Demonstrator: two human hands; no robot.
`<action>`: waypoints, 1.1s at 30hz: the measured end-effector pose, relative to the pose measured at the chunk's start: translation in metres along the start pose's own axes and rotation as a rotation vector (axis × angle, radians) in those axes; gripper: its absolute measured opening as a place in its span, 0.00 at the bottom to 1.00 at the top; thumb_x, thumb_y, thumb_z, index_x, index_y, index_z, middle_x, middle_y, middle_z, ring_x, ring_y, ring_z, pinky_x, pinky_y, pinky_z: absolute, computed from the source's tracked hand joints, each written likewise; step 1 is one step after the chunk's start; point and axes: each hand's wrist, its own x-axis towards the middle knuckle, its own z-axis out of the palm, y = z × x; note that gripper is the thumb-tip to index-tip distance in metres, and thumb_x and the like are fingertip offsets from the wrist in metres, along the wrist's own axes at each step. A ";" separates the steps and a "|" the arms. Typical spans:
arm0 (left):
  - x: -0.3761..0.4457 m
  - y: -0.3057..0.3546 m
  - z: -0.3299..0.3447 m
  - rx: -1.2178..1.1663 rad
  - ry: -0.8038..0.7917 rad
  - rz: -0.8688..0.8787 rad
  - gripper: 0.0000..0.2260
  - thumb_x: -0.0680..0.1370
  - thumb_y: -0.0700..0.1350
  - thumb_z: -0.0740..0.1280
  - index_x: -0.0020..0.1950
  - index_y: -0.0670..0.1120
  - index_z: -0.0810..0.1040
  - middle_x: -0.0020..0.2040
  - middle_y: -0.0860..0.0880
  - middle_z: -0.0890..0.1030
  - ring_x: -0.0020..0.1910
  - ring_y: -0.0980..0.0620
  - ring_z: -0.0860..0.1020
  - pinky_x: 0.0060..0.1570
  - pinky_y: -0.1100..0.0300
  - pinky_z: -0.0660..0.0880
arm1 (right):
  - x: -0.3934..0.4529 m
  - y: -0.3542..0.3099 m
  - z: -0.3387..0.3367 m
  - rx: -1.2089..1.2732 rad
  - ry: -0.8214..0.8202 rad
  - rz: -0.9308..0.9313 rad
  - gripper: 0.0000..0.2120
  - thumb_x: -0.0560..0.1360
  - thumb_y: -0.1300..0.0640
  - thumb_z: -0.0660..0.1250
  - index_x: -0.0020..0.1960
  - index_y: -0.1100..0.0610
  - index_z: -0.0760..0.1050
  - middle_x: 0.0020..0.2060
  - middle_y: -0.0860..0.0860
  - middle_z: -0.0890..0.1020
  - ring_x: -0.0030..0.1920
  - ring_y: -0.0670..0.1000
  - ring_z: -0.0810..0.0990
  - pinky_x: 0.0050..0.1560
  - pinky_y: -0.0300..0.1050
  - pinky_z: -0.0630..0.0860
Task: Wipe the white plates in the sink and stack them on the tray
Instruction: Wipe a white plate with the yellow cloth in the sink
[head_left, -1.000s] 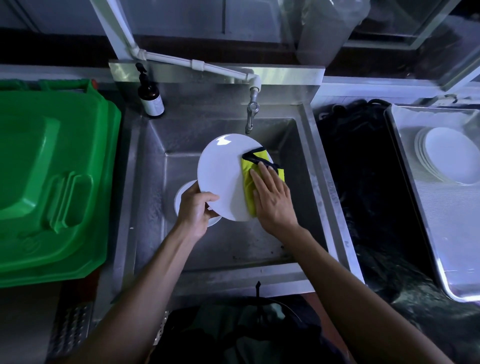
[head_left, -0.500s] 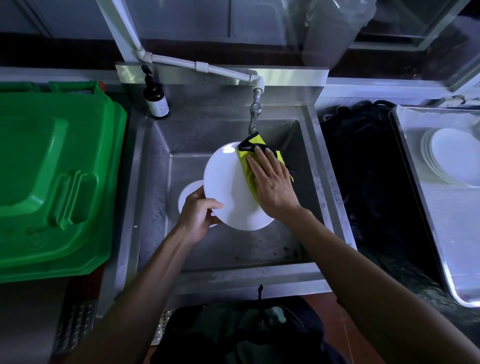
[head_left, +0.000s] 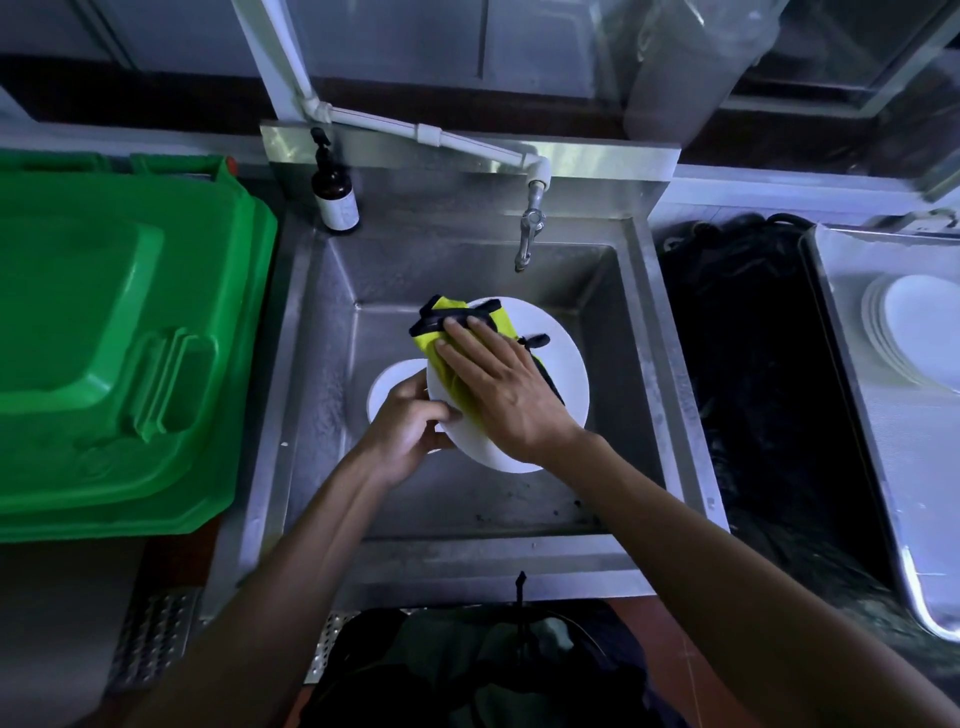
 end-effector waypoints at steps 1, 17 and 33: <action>0.000 0.001 -0.001 -0.006 0.002 0.003 0.21 0.65 0.34 0.64 0.56 0.46 0.80 0.48 0.43 0.78 0.47 0.44 0.77 0.45 0.49 0.78 | -0.001 -0.003 0.001 0.006 0.001 -0.012 0.29 0.82 0.49 0.62 0.80 0.55 0.60 0.81 0.52 0.58 0.81 0.57 0.54 0.76 0.60 0.58; -0.004 0.006 -0.004 0.012 0.054 -0.054 0.20 0.63 0.35 0.65 0.52 0.46 0.83 0.49 0.42 0.83 0.46 0.43 0.81 0.44 0.48 0.76 | 0.017 0.013 -0.002 -0.077 0.105 0.075 0.25 0.84 0.55 0.56 0.80 0.53 0.61 0.80 0.52 0.59 0.81 0.55 0.54 0.76 0.56 0.59; 0.006 0.000 0.012 -0.112 0.268 0.002 0.20 0.60 0.36 0.65 0.48 0.47 0.84 0.49 0.43 0.85 0.48 0.38 0.80 0.47 0.39 0.76 | 0.001 0.037 0.011 -0.056 0.129 0.525 0.25 0.83 0.57 0.53 0.80 0.53 0.60 0.81 0.50 0.58 0.81 0.55 0.53 0.78 0.55 0.55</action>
